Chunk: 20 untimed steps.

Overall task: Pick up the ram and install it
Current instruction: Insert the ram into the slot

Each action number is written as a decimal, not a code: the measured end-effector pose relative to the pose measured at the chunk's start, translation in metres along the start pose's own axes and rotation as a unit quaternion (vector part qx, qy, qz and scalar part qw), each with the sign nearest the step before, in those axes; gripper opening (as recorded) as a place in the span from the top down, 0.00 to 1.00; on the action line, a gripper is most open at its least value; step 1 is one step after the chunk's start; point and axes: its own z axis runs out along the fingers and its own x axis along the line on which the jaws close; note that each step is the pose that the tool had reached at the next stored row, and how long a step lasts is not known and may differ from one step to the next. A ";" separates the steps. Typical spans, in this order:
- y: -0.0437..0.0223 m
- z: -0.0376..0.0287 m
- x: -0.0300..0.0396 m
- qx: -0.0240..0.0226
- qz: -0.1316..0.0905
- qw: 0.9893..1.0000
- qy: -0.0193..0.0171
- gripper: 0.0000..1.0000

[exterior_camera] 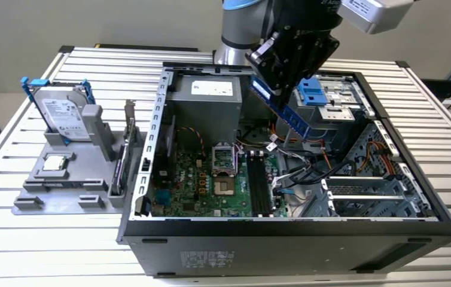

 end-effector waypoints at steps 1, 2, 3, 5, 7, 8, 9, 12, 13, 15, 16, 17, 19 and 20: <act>0.0000 0.0000 0.0000 0.000 0.002 1.000 0.000 1.00; 0.0000 0.0000 0.0000 0.000 0.004 1.000 0.000 1.00; 0.0000 0.0000 0.0000 0.000 0.006 1.000 0.000 1.00; 0.0000 0.0000 -0.0001 0.000 0.009 1.000 0.000 1.00; 0.0000 0.0000 -0.0001 0.000 0.013 1.000 0.000 1.00; -0.0001 0.0000 -0.0001 0.000 0.015 1.000 0.000 1.00; -0.0001 0.0000 -0.0001 0.000 0.017 1.000 0.000 1.00; -0.0001 0.0000 -0.0001 0.000 0.022 1.000 0.000 1.00; -0.0001 0.0000 -0.0001 0.000 0.024 1.000 0.000 1.00; -0.0001 0.0000 -0.0002 0.000 0.028 1.000 0.000 1.00; -0.0001 0.0000 -0.0002 0.000 0.029 1.000 0.000 1.00; -0.0001 0.0000 -0.0002 0.000 0.031 1.000 0.000 1.00; -0.0001 0.0000 -0.0002 0.000 0.034 0.999 0.000 1.00; -0.0001 0.0000 -0.0002 0.000 0.036 0.999 0.000 1.00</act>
